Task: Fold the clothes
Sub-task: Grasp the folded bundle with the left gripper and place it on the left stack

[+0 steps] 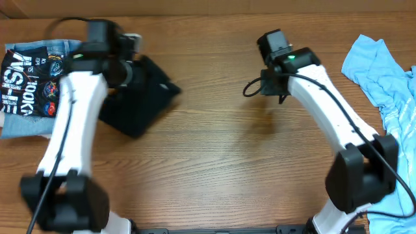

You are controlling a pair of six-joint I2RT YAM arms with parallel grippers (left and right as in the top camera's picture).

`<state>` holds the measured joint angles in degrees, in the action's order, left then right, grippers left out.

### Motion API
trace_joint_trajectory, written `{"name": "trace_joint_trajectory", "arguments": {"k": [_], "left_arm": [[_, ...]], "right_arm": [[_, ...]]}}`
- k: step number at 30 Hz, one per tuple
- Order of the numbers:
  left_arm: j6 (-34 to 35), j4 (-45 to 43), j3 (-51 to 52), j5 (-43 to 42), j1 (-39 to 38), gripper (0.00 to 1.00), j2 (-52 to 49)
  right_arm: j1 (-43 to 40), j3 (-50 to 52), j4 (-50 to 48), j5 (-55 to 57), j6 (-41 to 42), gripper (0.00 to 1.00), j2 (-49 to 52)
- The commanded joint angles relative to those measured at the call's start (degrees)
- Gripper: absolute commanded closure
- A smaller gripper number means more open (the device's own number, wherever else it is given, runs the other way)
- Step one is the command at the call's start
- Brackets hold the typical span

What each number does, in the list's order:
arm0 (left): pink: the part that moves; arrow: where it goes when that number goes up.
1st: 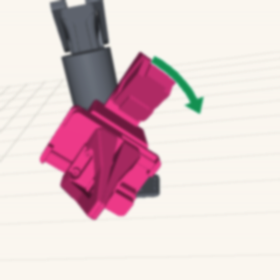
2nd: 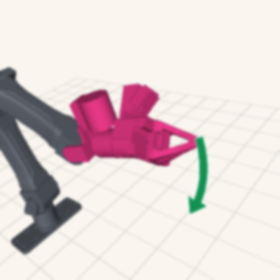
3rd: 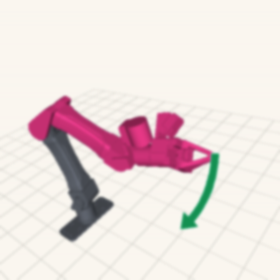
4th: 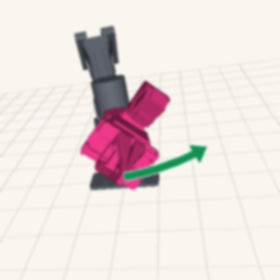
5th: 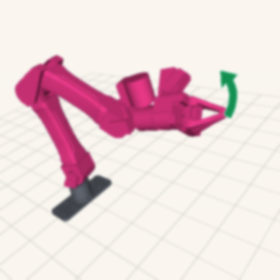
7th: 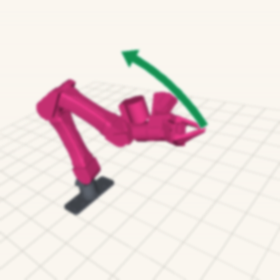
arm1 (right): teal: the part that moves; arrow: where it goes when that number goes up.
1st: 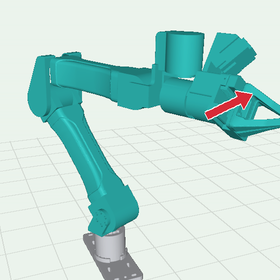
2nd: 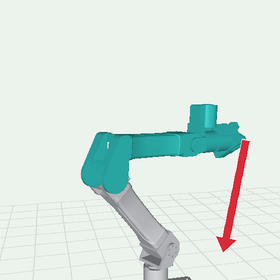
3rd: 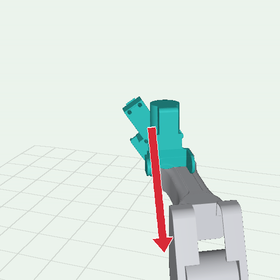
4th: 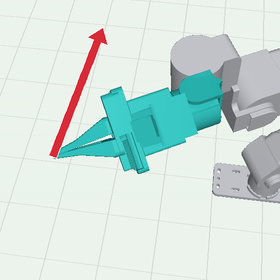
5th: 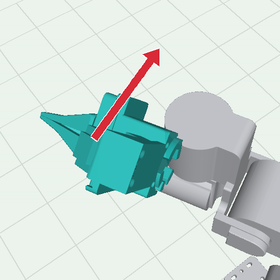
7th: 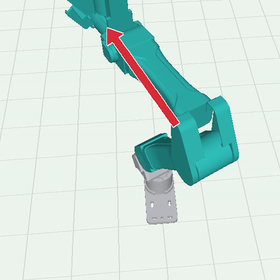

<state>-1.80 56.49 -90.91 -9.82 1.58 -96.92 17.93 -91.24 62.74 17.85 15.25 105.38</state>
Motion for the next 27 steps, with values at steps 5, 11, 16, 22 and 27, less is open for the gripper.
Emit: {"name": "trace_joint_trajectory", "arguments": {"k": [5,11,16,22,27], "left_arm": [[-6.4,0.5,-1.9,10.6,7.0,0.96,6.6],[-7.7,-1.6,-4.8,10.7,13.0,0.96,6.7],[-9.0,-7.3,-5.3,10.5,17.2,0.96,6.6],[-11.4,-12.8,-5.2,8.9,21.2,0.96,5.6],[-12.4,-15.6,-5.2,8.8,23.2,0.96,2.7]], "right_arm": [[-1.2,-1.1,0.4,0.1,0.9,0.59,-5.4],[-1.2,-1.1,1.0,0.1,0.9,0.59,-5.4],[-1.2,-1.1,1.0,0.1,0.9,0.59,-5.4],[-1.2,-1.1,1.0,0.1,0.9,0.59,-5.4],[-1.2,-1.1,1.0,0.1,0.9,0.59,-5.4]]}}
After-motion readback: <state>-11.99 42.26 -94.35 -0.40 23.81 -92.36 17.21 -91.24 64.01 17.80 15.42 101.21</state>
